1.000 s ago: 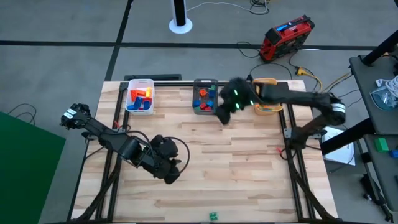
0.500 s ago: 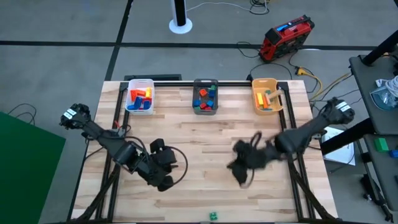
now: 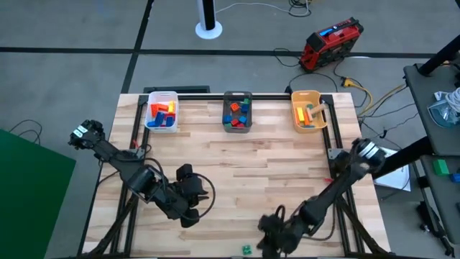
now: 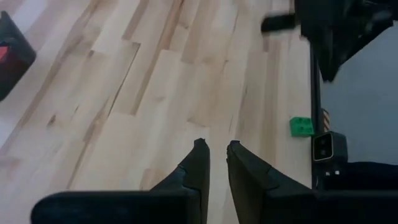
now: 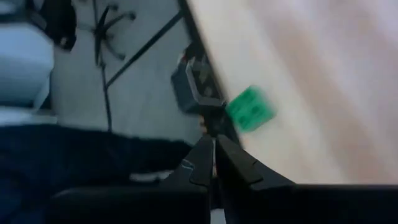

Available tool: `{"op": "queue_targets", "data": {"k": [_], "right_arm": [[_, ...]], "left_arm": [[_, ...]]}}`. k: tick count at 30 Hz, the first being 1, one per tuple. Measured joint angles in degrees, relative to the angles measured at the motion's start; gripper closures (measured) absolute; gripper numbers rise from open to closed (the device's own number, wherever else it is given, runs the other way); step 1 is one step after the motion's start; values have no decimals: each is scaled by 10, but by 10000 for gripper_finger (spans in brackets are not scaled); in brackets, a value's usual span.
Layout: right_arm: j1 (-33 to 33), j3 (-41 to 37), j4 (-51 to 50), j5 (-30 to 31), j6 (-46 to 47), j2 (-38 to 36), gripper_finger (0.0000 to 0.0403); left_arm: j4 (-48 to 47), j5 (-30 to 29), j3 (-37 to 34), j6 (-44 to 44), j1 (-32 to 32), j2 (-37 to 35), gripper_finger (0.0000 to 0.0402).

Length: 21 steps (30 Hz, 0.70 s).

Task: Sort blocks by size
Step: Put the small green game piece into the black bin

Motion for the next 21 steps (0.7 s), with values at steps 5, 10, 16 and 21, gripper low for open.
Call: {"op": "queue_targets", "data": {"k": [5, 10, 16, 21], "right_arm": [[5, 5, 64, -41, -24, 63, 394], [0, 7, 76, -36, -43, 94, 394], [-7, 7, 85, -29, -60, 123, 394], [-16, 7, 126, -27, -84, 131, 394]], "left_arm": [[0, 0, 13, 26, 0, 0, 366], [4, -1, 17, 45, 0, 0, 366], [4, -1, 17, 45, 0, 0, 366], [4, -1, 17, 51, 0, 0, 366]]}}
